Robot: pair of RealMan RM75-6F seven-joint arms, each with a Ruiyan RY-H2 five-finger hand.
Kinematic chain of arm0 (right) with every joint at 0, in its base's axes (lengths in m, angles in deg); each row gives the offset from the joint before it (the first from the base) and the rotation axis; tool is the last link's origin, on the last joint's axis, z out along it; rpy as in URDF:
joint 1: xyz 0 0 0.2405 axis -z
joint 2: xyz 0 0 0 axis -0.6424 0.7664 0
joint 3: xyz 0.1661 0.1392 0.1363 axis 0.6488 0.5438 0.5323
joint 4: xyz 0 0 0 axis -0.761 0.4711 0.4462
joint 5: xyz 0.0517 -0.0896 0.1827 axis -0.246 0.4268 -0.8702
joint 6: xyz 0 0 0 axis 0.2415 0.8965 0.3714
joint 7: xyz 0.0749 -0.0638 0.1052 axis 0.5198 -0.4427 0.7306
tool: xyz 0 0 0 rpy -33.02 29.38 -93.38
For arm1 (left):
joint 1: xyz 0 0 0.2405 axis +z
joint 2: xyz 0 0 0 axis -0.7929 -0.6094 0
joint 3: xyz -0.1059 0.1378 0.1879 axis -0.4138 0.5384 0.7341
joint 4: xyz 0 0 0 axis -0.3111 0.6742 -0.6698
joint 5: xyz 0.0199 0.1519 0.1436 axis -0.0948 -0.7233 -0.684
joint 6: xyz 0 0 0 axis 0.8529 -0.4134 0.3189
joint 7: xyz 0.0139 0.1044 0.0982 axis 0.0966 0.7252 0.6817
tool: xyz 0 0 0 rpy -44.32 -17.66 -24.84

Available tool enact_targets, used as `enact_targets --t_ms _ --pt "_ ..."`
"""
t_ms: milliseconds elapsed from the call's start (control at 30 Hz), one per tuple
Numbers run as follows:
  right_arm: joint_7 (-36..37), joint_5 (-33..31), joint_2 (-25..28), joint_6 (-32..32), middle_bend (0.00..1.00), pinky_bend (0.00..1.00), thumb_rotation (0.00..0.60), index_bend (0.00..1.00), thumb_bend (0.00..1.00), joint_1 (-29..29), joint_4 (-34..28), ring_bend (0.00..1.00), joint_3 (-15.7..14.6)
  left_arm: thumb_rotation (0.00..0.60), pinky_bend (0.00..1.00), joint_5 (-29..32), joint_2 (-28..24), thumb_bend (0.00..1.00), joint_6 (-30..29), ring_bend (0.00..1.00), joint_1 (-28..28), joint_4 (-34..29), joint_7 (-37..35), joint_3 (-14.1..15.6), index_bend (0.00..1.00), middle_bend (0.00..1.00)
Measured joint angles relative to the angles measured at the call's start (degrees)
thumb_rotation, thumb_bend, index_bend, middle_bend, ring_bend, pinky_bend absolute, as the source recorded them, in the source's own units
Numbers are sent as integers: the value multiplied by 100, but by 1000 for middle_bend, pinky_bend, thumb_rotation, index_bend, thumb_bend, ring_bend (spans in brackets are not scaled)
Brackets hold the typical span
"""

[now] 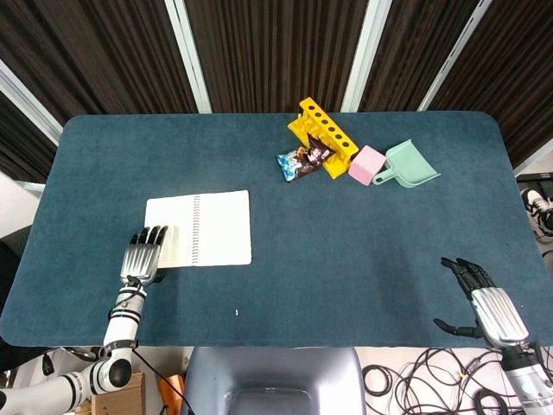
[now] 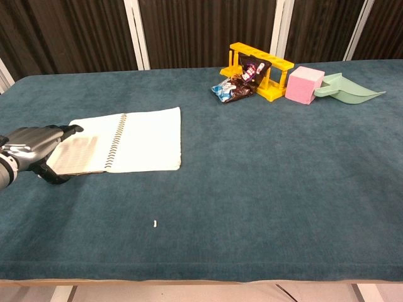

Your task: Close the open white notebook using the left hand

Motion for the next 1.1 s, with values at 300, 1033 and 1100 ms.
enact_targets --t_ms 300,1033,1100 --pt "63 36 -23 41 133 119 600 60 0 21 66 42 -11 600 223 -434 233 417 -179 108 -74 594 -314 109 159 132" --pt "142 97 -5 79 132 118 600 71 0 13 74 39 -15 600 368 -2914 1381 631 -1258 273 -383 4389 -2429 1014 532 308" --pt "142 106 1 75 132 117 600 72 0 6 69 39 -14 600 383 -3046 1502 639 -1349 288 -424 4744 -2574 1078 546 320"
